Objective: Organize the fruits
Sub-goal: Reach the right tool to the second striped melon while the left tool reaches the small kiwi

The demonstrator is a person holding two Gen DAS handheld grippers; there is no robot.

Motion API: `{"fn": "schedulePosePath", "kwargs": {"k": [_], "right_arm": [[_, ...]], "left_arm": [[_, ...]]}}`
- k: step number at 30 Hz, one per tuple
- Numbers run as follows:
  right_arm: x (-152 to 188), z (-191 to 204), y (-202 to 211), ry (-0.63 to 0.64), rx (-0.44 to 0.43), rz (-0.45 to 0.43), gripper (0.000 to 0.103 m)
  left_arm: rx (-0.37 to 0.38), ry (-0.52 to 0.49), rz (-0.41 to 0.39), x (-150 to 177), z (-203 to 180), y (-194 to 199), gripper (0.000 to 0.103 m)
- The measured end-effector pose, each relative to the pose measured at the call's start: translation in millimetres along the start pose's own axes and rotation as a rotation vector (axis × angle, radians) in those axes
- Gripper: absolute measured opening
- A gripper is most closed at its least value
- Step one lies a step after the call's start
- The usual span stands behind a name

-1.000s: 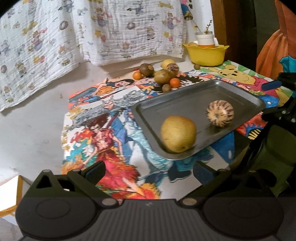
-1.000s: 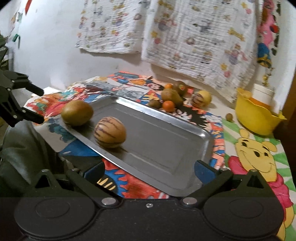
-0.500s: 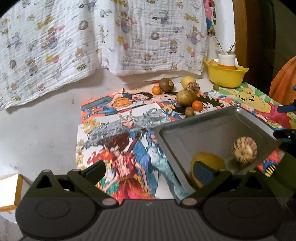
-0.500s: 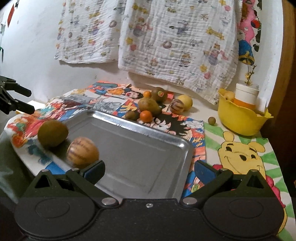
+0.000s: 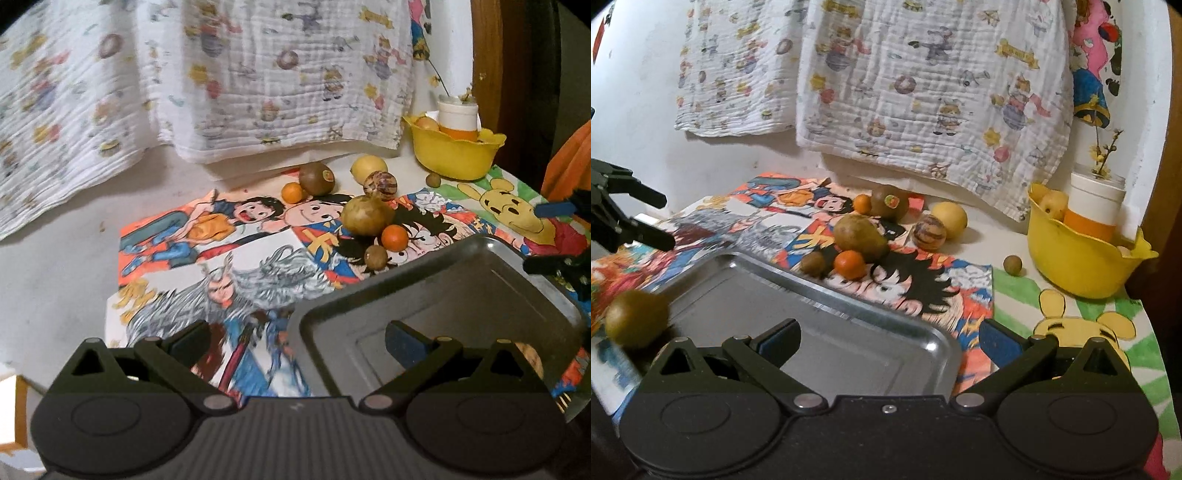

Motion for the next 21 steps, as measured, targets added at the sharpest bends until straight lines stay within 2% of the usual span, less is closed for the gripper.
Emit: {"fn": "schedulePosePath", "kwargs": {"k": [12,21], "right_arm": [[-41,-25,-69,-0.091,0.029,0.088,0.102],[-65,-38,-127,-0.199,0.063,0.171,0.102]], "left_arm": [[0.082,-0.057,-0.010,-40,-9,-66,0.102],[0.150,-0.066,-0.006,-51,-27,-107,0.102]]}}
Point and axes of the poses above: each gripper's, at about its wrist camera, not at the fingertips, and y roughly against the way its jaws point, z to its left, x to its underside, the point moved 8 cm from there along -y, roughly the way its jaws point, and after that the axes turned 15 degrees about -y, right-handed, at the moved point
